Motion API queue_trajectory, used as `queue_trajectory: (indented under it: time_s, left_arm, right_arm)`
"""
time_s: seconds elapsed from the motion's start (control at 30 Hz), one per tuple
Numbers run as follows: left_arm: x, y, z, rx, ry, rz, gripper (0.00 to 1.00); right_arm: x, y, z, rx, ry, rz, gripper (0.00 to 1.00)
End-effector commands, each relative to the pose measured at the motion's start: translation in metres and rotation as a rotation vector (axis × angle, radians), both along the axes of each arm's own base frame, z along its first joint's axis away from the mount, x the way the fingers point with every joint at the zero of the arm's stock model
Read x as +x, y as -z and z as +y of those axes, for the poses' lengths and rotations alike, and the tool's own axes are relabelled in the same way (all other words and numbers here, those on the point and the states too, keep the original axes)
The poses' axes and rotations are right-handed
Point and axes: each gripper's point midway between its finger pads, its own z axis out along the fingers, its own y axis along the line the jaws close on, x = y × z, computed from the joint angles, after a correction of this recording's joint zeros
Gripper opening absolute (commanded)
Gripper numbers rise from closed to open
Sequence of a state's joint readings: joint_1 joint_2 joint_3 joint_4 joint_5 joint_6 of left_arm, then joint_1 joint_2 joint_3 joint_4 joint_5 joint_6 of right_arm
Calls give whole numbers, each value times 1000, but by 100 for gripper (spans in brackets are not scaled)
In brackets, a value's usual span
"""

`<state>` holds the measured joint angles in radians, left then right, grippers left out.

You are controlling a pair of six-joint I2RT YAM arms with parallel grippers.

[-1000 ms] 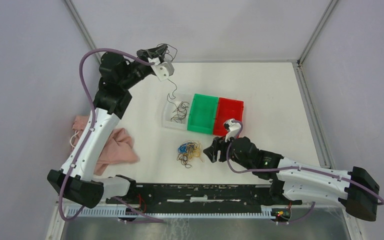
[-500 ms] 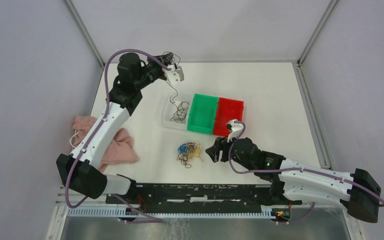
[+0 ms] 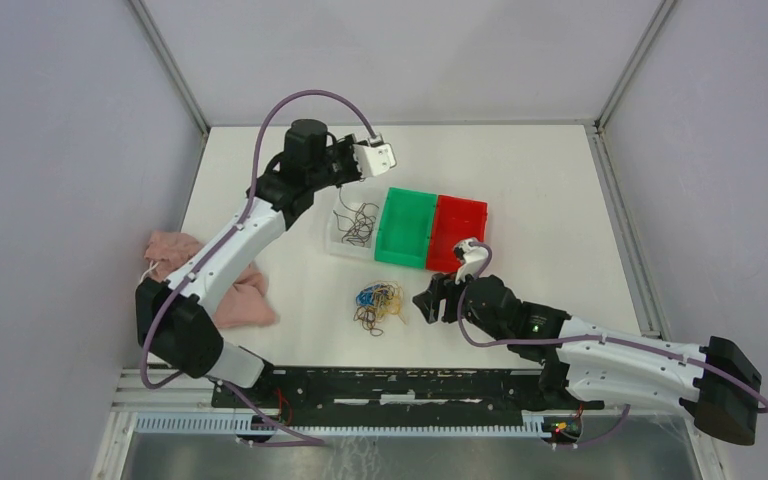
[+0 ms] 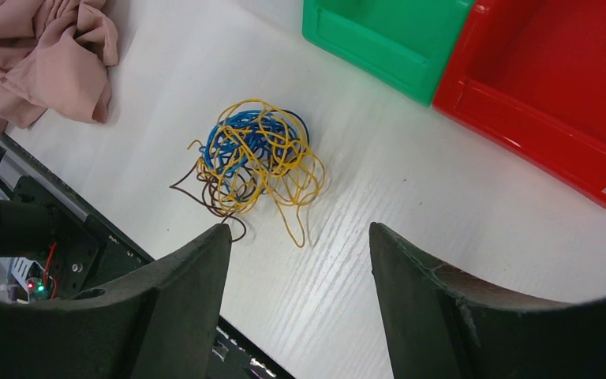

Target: Untangle the cables

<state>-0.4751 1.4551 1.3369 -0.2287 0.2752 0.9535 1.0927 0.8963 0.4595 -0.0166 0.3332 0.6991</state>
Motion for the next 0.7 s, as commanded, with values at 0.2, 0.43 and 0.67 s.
queue_trajectory:
  time_s: [0.2,0.43,0.67]
  left_arm:
    - [13,64,15,45,-171,222,3]
    - [33,103,21,150,-214,249,3]
    - [48,127,14,171,-220,250,3]
  right_arm:
    - [17,-51,-3,74,66,-89,72]
    - [20,-58,-11,73,93,-97,72]
    - [23,-59,-22,70,126,-99,72]
